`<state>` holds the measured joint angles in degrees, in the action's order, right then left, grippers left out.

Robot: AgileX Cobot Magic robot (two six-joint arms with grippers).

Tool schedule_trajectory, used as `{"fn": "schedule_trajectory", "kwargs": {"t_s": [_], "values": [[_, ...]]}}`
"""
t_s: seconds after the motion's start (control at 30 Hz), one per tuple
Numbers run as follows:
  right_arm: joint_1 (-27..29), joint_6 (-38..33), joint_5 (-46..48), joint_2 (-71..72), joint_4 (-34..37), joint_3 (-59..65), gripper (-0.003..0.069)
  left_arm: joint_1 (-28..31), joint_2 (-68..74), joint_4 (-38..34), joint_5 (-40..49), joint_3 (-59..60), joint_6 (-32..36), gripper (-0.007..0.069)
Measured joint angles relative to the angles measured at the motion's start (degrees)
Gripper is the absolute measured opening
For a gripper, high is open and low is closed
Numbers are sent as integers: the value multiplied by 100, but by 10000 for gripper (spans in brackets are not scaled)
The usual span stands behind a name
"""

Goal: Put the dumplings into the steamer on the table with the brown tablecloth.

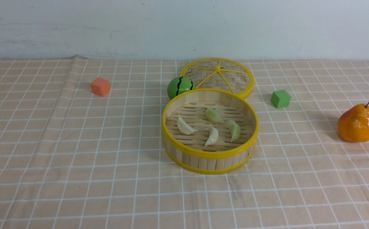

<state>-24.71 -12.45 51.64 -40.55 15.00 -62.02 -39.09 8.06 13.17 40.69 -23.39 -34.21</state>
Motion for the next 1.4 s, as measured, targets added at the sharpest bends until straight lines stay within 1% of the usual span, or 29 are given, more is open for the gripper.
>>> {"fn": "schedule_trajectory", "kwargs": {"t_s": [0.13,0.27,0.47,0.63,0.73,0.87,0.93,0.97,1.07,1.1,1.17,1.27,1.4], "values": [[0,0,-70,541,239,481,-7,0,0,0,0,0,0,56],[0,0,-9,874,306,756,-3,0,0,0,0,0,0,56],[0,0,-8,1197,248,817,-2,0,0,5,3,0,0,61],[0,0,-55,1237,-74,894,-16,0,0,5,3,0,0,69],[0,88,-395,1248,-268,1214,-21,0,0,5,3,0,0,72],[72,838,-1917,1619,-721,2591,-21,0,0,5,7,0,0,76],[239,1245,-2574,1944,-913,3247,-21,0,0,5,7,0,0,79],[408,1407,-2963,2180,-988,3675,-21,0,0,5,7,0,0,81],[907,1841,-3579,2743,-1155,4590,-21,0,0,5,7,0,0,84],[997,1868,-3648,2782,-1165,4651,-21,0,0,5,7,0,0,85],[1500,2152,-3869,3234,-1385,5295,-21,0,0,5,7,2,0,88],[2172,2459,-3914,3711,-1812,5923,-21,0,0,5,7,7,0,90],[2604,2801,-3792,4081,-2083,6336,-21,0,0,5,7,6,0,90]]}}
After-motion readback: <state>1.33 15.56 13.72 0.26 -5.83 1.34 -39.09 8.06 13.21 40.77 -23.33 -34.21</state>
